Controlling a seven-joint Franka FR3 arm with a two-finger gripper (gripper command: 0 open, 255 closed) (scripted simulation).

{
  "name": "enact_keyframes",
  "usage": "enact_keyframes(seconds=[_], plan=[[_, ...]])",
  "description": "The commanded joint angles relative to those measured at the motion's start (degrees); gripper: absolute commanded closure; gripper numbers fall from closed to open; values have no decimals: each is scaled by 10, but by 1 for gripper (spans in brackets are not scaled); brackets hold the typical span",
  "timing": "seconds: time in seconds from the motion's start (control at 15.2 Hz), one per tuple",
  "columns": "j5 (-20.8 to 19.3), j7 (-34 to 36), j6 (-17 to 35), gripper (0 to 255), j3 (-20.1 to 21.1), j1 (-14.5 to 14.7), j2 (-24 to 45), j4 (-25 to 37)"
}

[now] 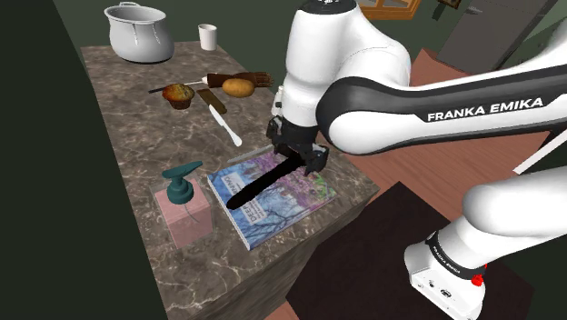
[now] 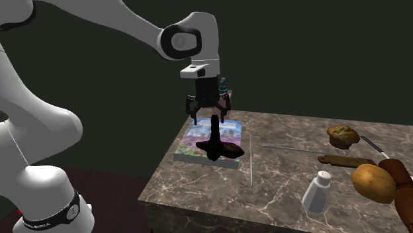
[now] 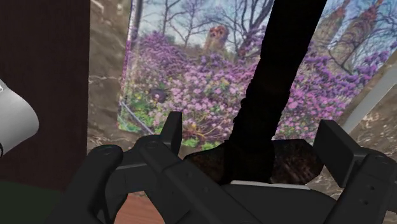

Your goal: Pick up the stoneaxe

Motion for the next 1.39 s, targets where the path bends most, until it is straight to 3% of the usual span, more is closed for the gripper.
enact_keyframes(seconds=[0.0,0.46,0.59,0.66,1.25,1.32], plan=[[-47,87,13,0,93,-91,54,34],[-73,114,68,0,192,-177,82,7],[-73,114,72,0,203,-188,82,5],[-73,114,71,255,203,-188,82,6],[-72,114,72,255,203,-188,82,5],[-72,113,65,255,184,-170,81,8]])
